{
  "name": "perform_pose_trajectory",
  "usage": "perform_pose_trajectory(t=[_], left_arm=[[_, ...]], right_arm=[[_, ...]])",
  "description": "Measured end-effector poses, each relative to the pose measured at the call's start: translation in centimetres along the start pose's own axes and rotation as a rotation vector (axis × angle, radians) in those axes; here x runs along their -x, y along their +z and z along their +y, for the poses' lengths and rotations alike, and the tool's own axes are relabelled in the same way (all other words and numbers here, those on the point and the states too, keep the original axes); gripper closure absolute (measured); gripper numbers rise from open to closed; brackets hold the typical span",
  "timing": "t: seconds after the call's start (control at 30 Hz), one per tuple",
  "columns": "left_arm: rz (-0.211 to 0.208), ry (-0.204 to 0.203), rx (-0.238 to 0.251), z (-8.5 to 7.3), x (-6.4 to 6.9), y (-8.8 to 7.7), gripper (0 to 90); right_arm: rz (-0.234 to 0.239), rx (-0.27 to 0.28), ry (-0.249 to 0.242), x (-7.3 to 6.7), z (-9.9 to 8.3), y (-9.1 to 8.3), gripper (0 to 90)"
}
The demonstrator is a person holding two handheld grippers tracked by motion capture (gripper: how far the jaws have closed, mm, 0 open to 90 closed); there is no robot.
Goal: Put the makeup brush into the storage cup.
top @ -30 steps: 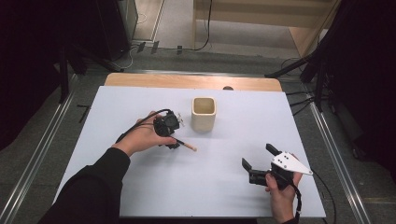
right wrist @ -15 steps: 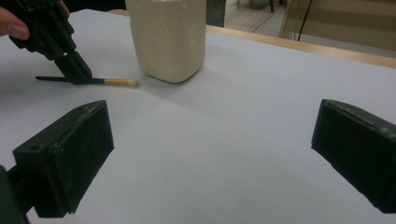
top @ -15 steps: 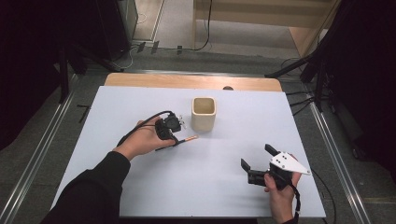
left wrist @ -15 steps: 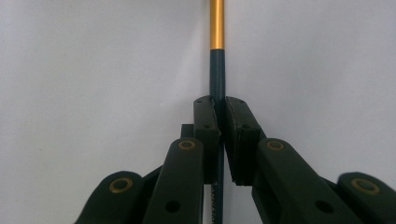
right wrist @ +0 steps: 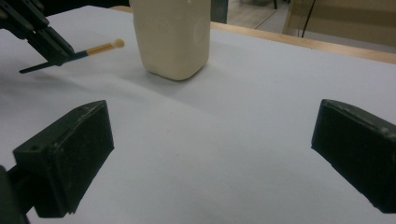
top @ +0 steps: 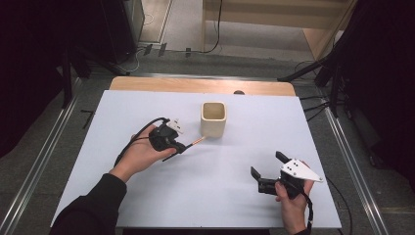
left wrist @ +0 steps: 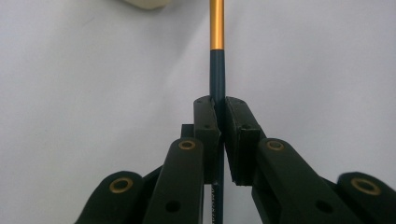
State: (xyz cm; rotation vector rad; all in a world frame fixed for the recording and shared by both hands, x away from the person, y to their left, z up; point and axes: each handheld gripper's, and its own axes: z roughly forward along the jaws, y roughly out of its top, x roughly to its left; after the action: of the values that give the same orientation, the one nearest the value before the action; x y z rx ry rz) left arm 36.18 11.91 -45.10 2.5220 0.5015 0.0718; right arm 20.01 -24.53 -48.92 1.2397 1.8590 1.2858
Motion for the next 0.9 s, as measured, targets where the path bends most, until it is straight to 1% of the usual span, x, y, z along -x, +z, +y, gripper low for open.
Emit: perform_pose_trajectory(t=[0.03,0.1,0.17,0.2,0.27,0.3,0.37,0.4,0.5,0.6,0.67,0.73,0.83,0.9], left_arm=[[-0.003,-0.006,0.024,-0.2,0.1,-0.2,84.6],[0.005,-0.017,0.065,-0.7,0.3,-0.6,84.6],[-0.005,-0.045,0.107,-1.3,0.5,-1.0,84.6],[-0.001,-0.051,0.127,-1.6,0.6,-1.1,84.6],[-0.015,-0.077,0.167,-2.1,0.9,-1.4,84.6],[-0.007,-0.085,0.192,-2.4,1.1,-1.5,84.6],[-0.009,-0.089,0.213,-2.6,1.4,-1.6,84.6],[0.008,-0.081,0.229,-2.8,1.7,-1.7,84.6],[0.017,-0.076,0.279,-3.2,2.3,-1.9,84.6],[0.020,-0.091,0.323,-3.7,2.8,-2.0,84.6],[0.020,-0.103,0.350,-4.0,3.0,-2.2,84.6],[0.022,-0.120,0.375,-4.3,3.3,-2.4,84.6],[0.021,-0.134,0.408,-4.9,3.5,-2.7,84.6],[0.031,-0.146,0.436,-5.4,3.6,-2.8,84.6]], right_arm=[[-0.002,0.001,-0.007,-0.1,0.0,0.0,0.0],[-0.006,-0.005,-0.018,-0.3,0.1,0.1,0.0],[-0.005,-0.009,-0.014,-0.5,0.1,0.2,0.0],[-0.001,-0.010,-0.019,-0.5,0.1,0.2,0.0],[0.001,-0.012,-0.025,-0.7,0.2,0.4,0.0],[0.004,-0.014,-0.025,-0.9,0.3,0.4,0.0],[0.008,-0.012,-0.029,-1.0,0.4,0.5,0.0],[0.012,-0.012,-0.027,-1.2,0.5,0.5,0.0],[0.022,-0.010,-0.025,-1.4,0.7,0.7,0.0],[0.029,-0.009,-0.025,-1.6,0.9,1.0,0.0],[0.035,-0.006,-0.016,-1.8,1.0,1.2,0.0],[0.039,-0.003,-0.017,-1.9,1.3,1.3,0.0],[0.046,0.007,-0.021,-2.0,1.7,1.4,0.0],[0.047,0.008,-0.016,-2.1,1.9,1.5,0.0]])
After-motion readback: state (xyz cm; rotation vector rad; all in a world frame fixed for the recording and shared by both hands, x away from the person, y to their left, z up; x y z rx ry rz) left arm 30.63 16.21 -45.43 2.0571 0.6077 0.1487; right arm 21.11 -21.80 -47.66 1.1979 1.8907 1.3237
